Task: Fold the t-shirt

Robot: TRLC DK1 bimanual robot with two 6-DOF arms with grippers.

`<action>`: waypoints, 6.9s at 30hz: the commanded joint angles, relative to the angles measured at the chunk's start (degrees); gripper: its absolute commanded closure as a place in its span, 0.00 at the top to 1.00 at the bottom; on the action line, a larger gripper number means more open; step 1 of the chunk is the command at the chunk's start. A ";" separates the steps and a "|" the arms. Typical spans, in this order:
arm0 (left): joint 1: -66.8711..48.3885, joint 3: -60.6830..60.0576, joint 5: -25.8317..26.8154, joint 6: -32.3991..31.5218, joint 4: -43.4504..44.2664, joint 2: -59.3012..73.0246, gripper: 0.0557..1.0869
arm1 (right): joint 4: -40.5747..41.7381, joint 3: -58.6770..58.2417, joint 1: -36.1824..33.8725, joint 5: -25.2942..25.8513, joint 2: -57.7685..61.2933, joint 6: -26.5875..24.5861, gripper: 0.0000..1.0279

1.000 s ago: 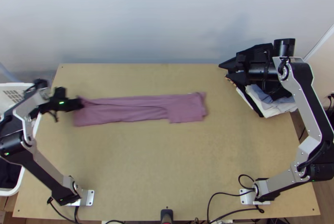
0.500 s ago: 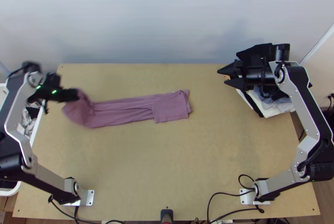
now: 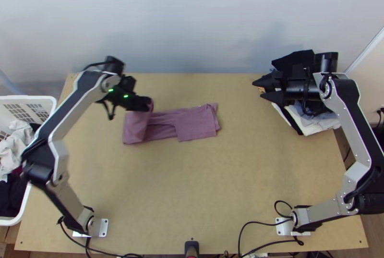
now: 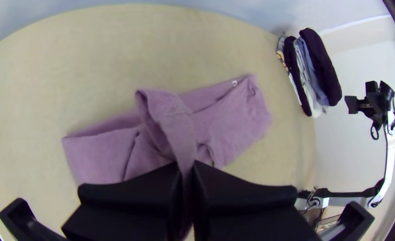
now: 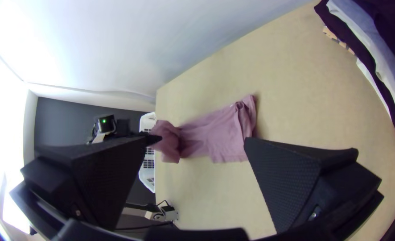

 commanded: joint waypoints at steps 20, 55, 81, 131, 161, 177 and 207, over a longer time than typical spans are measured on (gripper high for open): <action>-15.46 30.68 -1.82 -8.53 -3.13 23.75 0.78 | 1.24 -7.96 1.86 -0.54 -2.54 -1.81 0.96; -0.52 22.68 1.08 -12.67 1.70 1.34 0.96 | 13.63 1.00 22.25 20.82 25.41 -3.04 0.96; 3.96 21.80 -0.67 -11.96 -1.73 -2.79 0.96 | 13.37 8.21 30.24 10.45 39.21 -1.90 0.96; 14.68 5.28 -1.82 -8.71 -1.73 -20.54 0.96 | 18.46 42.58 -7.90 12.73 16.71 6.89 0.03; 16.26 -0.26 -2.17 -8.80 0.65 -23.79 0.96 | 16.71 40.56 -22.23 10.45 23.21 1.97 0.03; 16.26 -2.54 -1.82 -8.27 0.91 -26.17 0.96 | 5.81 19.29 -28.99 10.62 4.40 -11.92 0.03; 16.79 -5.97 -0.94 -6.78 3.63 -27.93 0.96 | 20.05 -11.39 -30.31 35.94 -21.61 -20.09 0.97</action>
